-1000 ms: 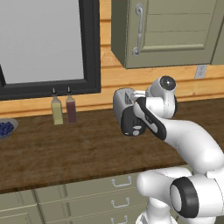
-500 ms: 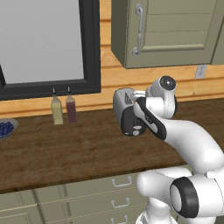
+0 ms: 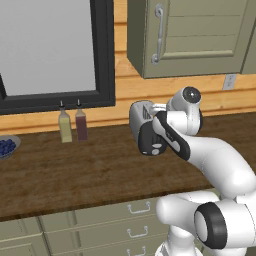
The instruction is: Start the toaster. Once the lever pops up, take the bread to the plate on the dining counter.
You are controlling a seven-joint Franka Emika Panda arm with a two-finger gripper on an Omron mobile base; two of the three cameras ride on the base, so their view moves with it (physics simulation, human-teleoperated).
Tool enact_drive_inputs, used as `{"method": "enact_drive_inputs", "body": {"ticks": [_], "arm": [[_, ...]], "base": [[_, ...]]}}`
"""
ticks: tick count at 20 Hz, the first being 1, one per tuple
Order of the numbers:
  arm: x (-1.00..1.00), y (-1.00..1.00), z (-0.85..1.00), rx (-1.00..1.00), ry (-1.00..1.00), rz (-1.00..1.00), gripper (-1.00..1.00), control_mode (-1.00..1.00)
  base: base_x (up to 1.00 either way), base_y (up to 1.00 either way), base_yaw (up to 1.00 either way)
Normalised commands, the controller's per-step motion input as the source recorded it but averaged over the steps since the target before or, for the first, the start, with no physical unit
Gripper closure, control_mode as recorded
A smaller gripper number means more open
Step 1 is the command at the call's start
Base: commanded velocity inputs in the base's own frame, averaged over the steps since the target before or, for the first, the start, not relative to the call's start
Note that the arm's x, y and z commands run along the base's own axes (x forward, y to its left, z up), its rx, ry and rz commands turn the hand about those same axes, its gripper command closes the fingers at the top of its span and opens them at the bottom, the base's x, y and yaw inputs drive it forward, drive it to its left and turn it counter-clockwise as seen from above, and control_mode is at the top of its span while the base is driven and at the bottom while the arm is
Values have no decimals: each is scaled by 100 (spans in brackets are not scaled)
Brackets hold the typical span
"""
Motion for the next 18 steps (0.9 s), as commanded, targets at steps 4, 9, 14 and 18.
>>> {"method": "enact_drive_inputs", "body": {"ticks": [4, 9, 14, 18], "arm": [[0, 0, 0, 0, 0, 0, -100, -100], [0, 0, 0, 0, 0, 0, -100, -100], [0, 0, 0, 0, 0, 0, -100, -100], [0, 0, 0, 0, 0, 0, -100, -100]], "base": [[0, 0, 0], [0, 0, 0], [0, 0, 0], [0, 0, 0]]}}
